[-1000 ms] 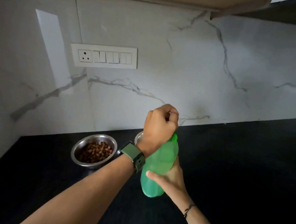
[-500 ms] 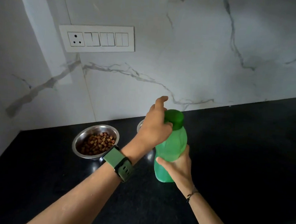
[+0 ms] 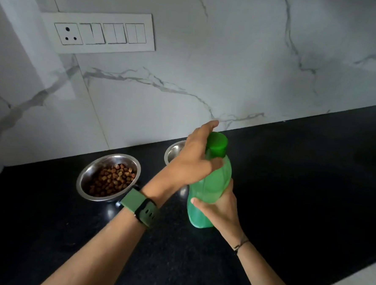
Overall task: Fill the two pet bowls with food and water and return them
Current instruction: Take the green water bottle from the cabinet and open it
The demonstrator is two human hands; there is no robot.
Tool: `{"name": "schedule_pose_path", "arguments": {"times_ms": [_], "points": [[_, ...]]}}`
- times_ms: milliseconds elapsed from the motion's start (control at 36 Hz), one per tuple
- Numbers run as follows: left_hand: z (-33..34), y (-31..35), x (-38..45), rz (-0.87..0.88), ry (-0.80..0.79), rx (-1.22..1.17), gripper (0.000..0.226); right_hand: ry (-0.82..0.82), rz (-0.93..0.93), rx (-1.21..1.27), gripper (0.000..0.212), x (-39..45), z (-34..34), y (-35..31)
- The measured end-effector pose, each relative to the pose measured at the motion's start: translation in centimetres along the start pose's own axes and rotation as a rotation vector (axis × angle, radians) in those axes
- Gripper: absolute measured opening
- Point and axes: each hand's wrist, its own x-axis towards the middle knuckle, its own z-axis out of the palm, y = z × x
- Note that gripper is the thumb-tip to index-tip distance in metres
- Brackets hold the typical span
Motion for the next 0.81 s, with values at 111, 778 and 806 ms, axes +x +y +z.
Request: {"name": "schedule_pose_path", "arguments": {"times_ms": [111, 778, 806], "points": [[-1.2, -0.6, -0.8, 0.066, -0.06, 0.222, 0.078, 0.007, 0.005, 0.013, 0.074, 0.0, 0.1, 0.1], [0.8, -1.3, -1.0, 0.004, 0.249, -0.083, 0.07, -0.084, -0.02, 0.045, 0.073, 0.3, -0.1, 0.9], [1.0, -1.2, -0.8, -0.008, 0.286, -0.054, 0.068, -0.084, -0.018, 0.048, 0.073, 0.4, -0.2, 0.9]]}}
